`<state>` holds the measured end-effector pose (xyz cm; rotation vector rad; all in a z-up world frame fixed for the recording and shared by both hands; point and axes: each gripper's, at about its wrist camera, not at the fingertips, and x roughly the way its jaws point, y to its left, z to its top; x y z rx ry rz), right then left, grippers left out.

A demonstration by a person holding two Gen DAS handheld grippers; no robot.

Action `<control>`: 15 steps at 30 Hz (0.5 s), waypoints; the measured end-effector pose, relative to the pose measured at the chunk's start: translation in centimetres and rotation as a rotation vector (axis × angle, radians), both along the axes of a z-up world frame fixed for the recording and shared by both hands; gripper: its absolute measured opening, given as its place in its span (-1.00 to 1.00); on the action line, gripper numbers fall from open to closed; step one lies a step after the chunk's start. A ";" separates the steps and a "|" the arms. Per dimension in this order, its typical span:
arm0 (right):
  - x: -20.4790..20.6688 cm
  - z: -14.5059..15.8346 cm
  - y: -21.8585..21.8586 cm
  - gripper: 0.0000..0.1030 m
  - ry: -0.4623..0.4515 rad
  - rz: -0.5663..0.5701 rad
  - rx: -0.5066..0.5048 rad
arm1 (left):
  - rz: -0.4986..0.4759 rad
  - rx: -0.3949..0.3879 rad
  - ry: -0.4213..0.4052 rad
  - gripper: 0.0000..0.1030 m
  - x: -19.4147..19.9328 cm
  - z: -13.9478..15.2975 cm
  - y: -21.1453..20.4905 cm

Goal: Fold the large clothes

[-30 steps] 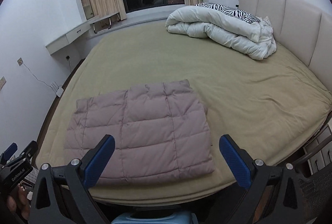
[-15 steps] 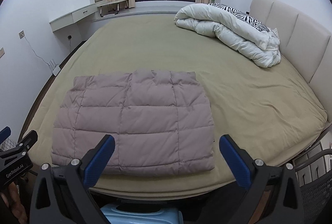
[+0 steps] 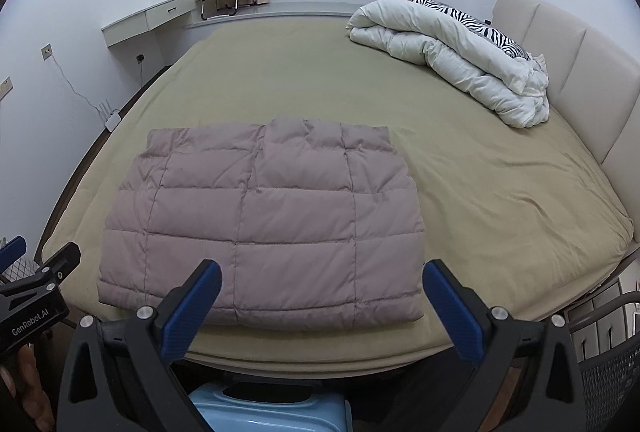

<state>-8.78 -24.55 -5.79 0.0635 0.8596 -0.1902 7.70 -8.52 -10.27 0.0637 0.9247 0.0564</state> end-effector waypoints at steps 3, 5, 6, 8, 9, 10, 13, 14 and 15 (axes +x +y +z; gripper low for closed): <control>0.0 0.0 0.0 1.00 0.000 0.000 0.001 | -0.001 -0.001 0.003 1.00 0.1 -0.2 -0.1; 0.0 -0.1 0.1 1.00 0.001 -0.001 0.001 | -0.002 -0.001 0.004 1.00 0.2 -0.3 -0.2; 0.0 -0.1 0.1 1.00 0.002 -0.001 0.002 | -0.002 -0.001 0.005 1.00 0.2 -0.3 -0.2; 0.0 -0.3 0.0 1.00 0.005 0.001 0.004 | -0.002 -0.001 0.004 1.00 0.2 -0.3 -0.2; 0.0 -0.4 0.0 1.00 0.006 0.002 0.004 | -0.002 -0.002 0.004 1.00 0.2 -0.3 -0.2; 0.0 -0.5 -0.1 1.00 0.007 0.003 0.005 | -0.002 -0.002 0.004 1.00 0.2 -0.4 -0.2; 0.0 -0.5 0.0 1.00 0.008 0.003 0.006 | -0.004 -0.002 0.006 1.00 0.2 -0.5 -0.3; 0.0 -0.6 -0.1 1.00 0.008 0.004 0.006 | -0.004 -0.003 0.006 1.00 0.2 -0.5 -0.4; 0.0 -0.6 -0.1 1.00 0.008 0.004 0.007 | -0.005 -0.003 0.007 1.00 0.2 -0.6 -0.4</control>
